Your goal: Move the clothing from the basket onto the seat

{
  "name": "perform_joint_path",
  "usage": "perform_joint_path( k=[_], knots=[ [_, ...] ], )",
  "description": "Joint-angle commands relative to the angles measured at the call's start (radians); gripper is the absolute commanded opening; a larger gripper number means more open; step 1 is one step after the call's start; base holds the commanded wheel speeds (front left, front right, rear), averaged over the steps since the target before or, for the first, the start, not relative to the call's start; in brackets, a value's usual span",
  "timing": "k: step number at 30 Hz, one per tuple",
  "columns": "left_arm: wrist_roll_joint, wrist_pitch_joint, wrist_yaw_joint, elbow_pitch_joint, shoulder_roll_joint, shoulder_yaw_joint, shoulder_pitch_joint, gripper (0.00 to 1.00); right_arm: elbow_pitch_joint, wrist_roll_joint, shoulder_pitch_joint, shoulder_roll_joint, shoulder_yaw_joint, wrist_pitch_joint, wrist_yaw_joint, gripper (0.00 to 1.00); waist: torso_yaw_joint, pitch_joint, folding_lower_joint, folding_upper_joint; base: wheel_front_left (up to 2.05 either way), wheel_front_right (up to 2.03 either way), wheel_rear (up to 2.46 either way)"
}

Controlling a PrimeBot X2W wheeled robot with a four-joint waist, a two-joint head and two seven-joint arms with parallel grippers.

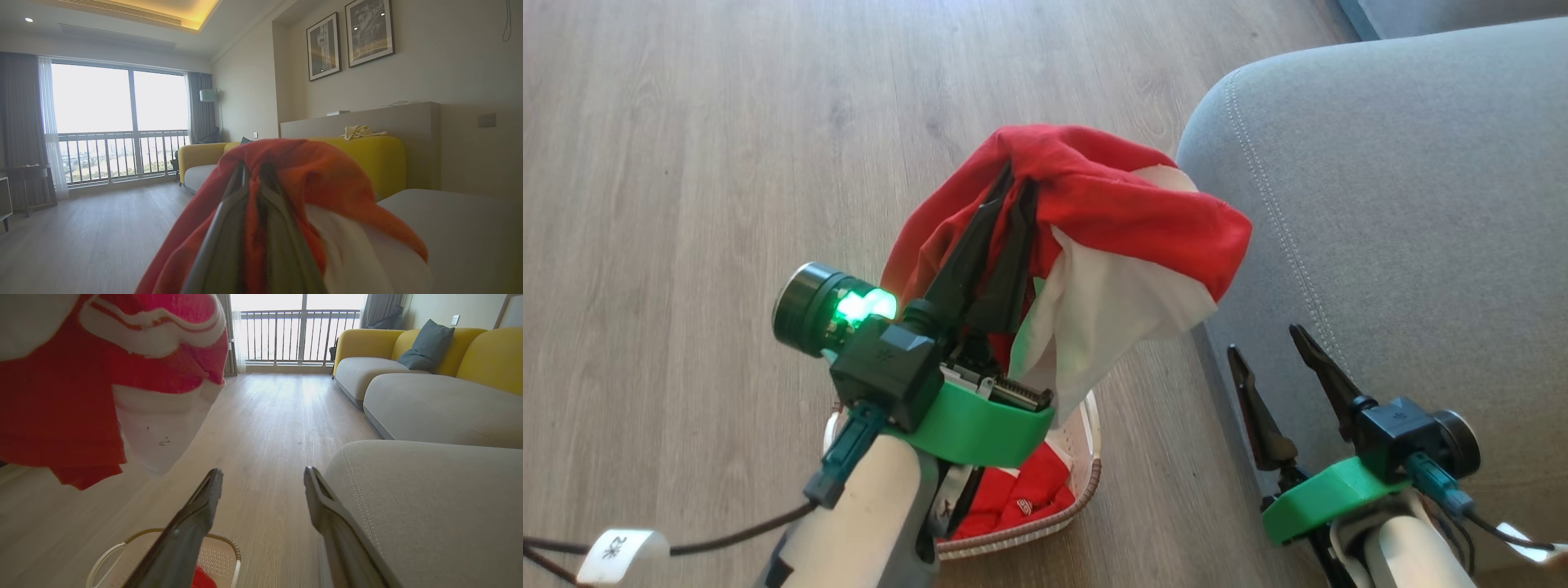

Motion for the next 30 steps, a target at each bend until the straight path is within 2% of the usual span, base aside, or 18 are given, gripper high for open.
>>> perform_joint_path(
  k=[1, 8, 14, 18, 22, 26, 30],
  knots=[
    [0.007, -0.005, -0.005, -0.028, 0.007, 0.034, -0.029, 0.0, -0.043, 0.0, -0.024, -0.014, 0.027, -0.001, 0.007, 1.0, -0.002, 0.001, 0.0001, -0.0001, 0.0, 0.0, 0.0],
    [0.022, -0.005, -0.01, -0.003, 0.007, 0.043, -0.023, 0.0, -0.174, 0.068, -0.037, -0.11, 0.115, -0.001, 0.007, 1.0, -0.011, 0.008, 0.0001, -0.0001, 0.0, 0.0, 0.0],
    [0.026, -0.005, -0.013, 0.023, 0.007, 0.046, -0.021, 0.0, -0.313, 0.14, -0.065, -0.254, 0.255, -0.001, 0.007, 1.0, -0.011, 0.01, 0.0001, -0.0001, 0.0, 0.0, 0.0],
    [0.029, -0.005, -0.01, 0.033, 0.007, 0.047, -0.02, 0.0, -0.383, 0.149, -0.081, -0.323, 0.312, -0.001, 0.007, 1.0, -0.005, 0.01, 0.0001, -0.0001, 0.0, 0.0, 0.0],
    [0.045, -0.005, -0.011, 0.043, 0.007, 0.045, -0.019, 0.0, -0.431, 0.124, -0.093, -0.345, 0.311, -0.001, 0.007, 1.0, -0.001, 0.01, 0.0001, -0.0001, 0.0, 0.0, 0.0],
    [0.06, -0.005, -0.012, 0.05, 0.007, 0.04, -0.021, 0.0, -0.458, 0.062, -0.103, -0.33, 0.26, -0.001, 0.007, 1.0, 0.003, 0.012, 0.0001, -0.0001, 0.0, 0.0, 0.0],
    [0.085, -0.005, -0.024, 0.053, 0.007, 0.023, -0.031, 0.0, -0.454, 0.046, -0.109, -0.341, 0.263, -0.001, 0.007, 1.0, 0.006, 0.011, 0.0001, -0.0001, 0.0, 0.0, 0.0]
  ],
)
